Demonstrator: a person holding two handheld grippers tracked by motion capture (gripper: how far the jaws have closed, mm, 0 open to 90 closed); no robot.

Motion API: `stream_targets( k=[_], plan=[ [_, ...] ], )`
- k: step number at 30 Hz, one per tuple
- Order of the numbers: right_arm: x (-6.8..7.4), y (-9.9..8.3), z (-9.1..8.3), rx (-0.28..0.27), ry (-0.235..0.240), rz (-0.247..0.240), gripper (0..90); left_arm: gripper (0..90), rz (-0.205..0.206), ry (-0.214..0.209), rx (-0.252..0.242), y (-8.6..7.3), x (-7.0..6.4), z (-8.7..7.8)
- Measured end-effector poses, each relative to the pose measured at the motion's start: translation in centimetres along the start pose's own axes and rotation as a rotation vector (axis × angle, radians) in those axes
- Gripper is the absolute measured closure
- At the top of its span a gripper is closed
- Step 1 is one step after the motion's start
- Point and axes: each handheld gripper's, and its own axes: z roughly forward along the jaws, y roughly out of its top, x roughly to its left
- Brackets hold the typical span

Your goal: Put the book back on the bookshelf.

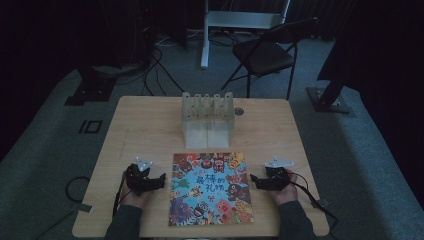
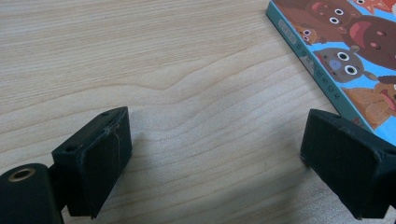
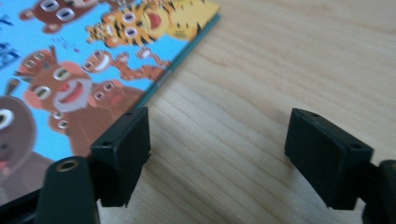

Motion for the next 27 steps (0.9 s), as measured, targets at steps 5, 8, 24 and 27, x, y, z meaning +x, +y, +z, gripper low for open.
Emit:
stream_targets(
  k=[5,8,24,27],
  plan=[
    [0.5,0.8,-1.3,-0.063,-0.008,-0.008,33.2,9.0,0.000,0.000,0.000,0.0,0.0,0.0],
    [0.9,1.2,-1.9,-0.083,-0.023,-0.030,36.0,9.0,0.000,0.000,0.000,0.0,0.0,0.0],
    [2.2,3.9,-4.0,-0.156,-0.004,-0.056,54.1,9.0,-0.011,0.009,-0.002,0.0,0.0,0.0],
    [2.4,4.6,-3.9,-0.161,0.008,-0.066,54.7,9.3,-0.009,0.009,-0.001,0.0,0.0,0.0]
  ],
)
